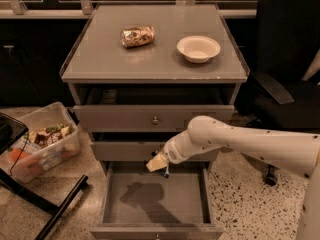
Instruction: Place rxbar blueberry into bottom drawer
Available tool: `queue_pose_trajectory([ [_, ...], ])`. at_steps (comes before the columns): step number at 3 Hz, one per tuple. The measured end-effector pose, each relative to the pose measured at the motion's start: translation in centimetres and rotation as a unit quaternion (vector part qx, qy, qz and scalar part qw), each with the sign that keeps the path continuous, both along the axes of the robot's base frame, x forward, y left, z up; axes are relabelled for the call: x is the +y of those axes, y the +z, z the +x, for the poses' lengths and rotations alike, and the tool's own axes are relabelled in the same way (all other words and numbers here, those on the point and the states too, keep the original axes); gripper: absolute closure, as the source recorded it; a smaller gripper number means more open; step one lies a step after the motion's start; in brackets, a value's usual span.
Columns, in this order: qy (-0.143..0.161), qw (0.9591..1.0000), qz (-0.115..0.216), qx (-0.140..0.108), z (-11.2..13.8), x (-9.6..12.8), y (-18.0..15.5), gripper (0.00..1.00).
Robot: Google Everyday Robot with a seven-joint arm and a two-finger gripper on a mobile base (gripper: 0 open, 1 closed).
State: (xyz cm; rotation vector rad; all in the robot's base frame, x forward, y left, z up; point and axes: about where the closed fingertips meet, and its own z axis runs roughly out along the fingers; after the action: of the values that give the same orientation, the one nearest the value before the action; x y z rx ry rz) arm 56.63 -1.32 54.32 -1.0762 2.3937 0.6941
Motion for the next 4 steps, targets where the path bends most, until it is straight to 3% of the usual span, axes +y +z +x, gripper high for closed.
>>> queue_pose_trajectory([
  [1,0.004,0.999,0.038,0.023,-1.0,0.3,-6.9,1.0],
  [2,0.01,0.9958,0.085,0.032,-0.3,0.3,-12.6,1.0],
  [3,0.008,0.9938,0.098,0.052,-1.2,0.9,-16.4,1.0],
  [4,0.008,0.9938,0.098,0.052,-1.2,0.9,-16.4,1.0],
])
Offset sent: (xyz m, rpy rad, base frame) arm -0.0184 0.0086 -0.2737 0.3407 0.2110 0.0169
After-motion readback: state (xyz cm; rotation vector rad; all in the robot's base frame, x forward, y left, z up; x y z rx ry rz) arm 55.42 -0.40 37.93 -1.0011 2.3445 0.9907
